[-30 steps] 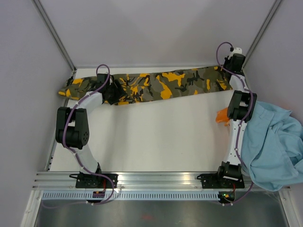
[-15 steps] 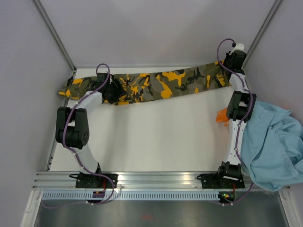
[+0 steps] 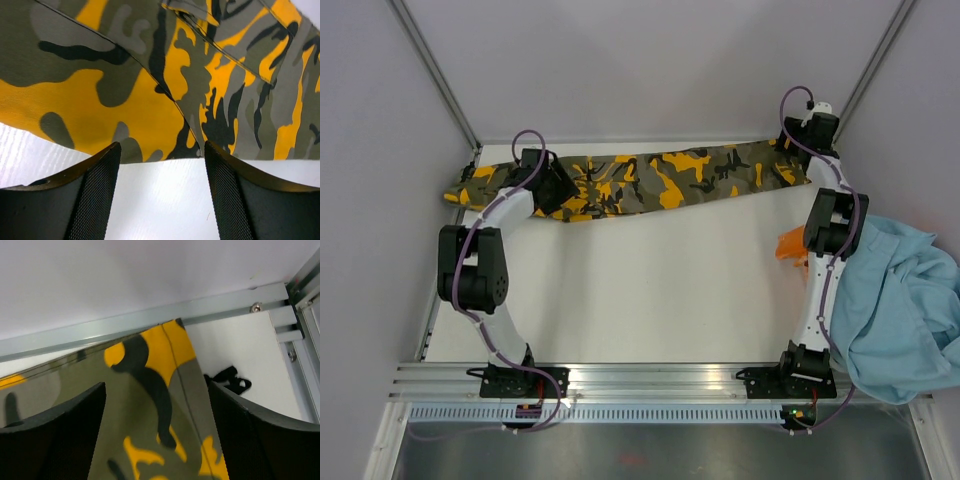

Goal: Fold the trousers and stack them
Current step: Fold the trousers

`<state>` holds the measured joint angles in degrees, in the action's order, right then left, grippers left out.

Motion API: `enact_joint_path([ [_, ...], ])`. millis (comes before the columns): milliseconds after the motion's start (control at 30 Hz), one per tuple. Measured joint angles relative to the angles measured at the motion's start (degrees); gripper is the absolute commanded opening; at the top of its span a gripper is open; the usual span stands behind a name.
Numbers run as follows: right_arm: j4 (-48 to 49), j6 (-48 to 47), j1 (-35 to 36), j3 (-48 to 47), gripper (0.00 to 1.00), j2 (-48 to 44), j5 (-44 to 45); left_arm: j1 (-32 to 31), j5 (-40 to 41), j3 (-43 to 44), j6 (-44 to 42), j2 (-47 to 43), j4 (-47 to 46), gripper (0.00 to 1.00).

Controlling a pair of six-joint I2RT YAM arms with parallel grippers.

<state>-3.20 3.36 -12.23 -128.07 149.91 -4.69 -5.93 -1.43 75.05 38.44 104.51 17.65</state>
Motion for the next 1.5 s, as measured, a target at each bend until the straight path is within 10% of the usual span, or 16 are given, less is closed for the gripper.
enact_joint_path([
  [467, 5.18, 15.43, 0.02, 37.29, 0.92, -36.09, -6.62, 19.74, 0.46, -13.92, 9.11, -6.84, -8.74, 0.75],
  [1000, 4.50, 33.20, 0.02, 61.81, 0.95, -41.24, -5.49, 22.84, -3.04, -14.05, 14.16, 4.70, -26.51, 0.75],
  [1500, 14.10, 42.88, 0.02, 58.82, 0.95, -33.77, 2.14, 22.18, -1.33, -8.04, 14.56, 9.01, -23.12, 0.68],
])
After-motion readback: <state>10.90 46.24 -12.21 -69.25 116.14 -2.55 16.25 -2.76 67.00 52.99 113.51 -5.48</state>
